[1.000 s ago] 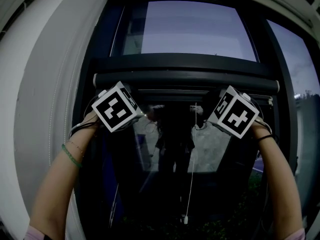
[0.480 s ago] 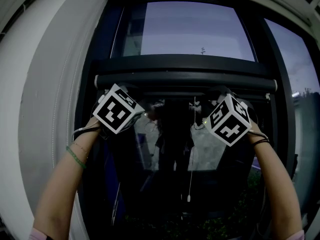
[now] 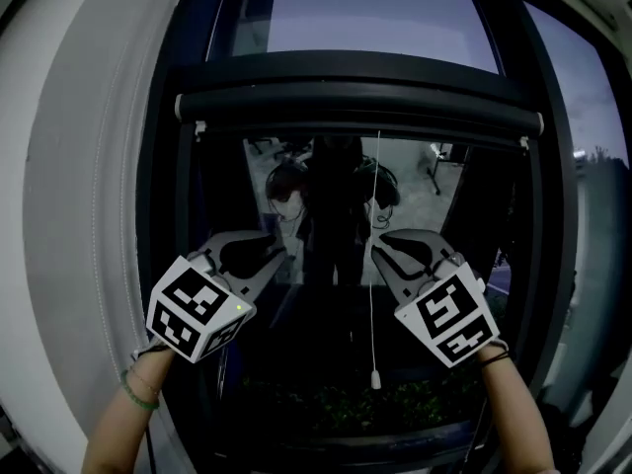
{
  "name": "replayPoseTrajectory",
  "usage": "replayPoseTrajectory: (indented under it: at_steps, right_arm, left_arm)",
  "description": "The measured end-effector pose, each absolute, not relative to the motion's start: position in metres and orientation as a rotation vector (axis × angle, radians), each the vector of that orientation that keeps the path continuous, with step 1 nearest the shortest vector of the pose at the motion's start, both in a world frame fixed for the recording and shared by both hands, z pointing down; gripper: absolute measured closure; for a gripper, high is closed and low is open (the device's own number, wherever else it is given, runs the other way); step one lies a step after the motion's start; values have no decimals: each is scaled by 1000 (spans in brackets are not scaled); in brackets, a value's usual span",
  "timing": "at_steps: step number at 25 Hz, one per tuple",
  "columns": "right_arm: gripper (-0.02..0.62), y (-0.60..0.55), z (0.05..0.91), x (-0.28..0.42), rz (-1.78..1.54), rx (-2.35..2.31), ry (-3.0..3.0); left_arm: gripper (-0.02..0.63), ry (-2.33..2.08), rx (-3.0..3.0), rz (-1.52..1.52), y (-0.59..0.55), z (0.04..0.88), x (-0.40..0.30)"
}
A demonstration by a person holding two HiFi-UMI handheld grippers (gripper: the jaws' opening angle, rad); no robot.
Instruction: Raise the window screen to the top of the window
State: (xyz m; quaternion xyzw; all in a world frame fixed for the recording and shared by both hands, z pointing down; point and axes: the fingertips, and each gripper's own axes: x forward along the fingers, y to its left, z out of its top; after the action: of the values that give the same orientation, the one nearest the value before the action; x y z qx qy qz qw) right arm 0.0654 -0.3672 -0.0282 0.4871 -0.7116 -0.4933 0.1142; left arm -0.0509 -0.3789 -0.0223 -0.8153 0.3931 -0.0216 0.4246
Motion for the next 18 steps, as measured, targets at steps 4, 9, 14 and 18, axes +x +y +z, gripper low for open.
replayPoseTrajectory:
  at_steps: [4,9,14,18]
  right_arm:
    - [540,-363,44,57,-1334,1404,-2178]
    - [540,-352,131,51,-1214,1409,-2268]
    - [540,-340,214,42,-1032,1445,-2346]
    - [540,-320,282,36,-888,1453,-2369]
  left_arm:
    - [534,926,-2182,-4,-366,62,-50]
    - [534,896,-2258,16,-333,143,-45]
    - [534,876,-2386,55,-316,209,-41]
    - [534,856,-2483,55,-305,262,-32]
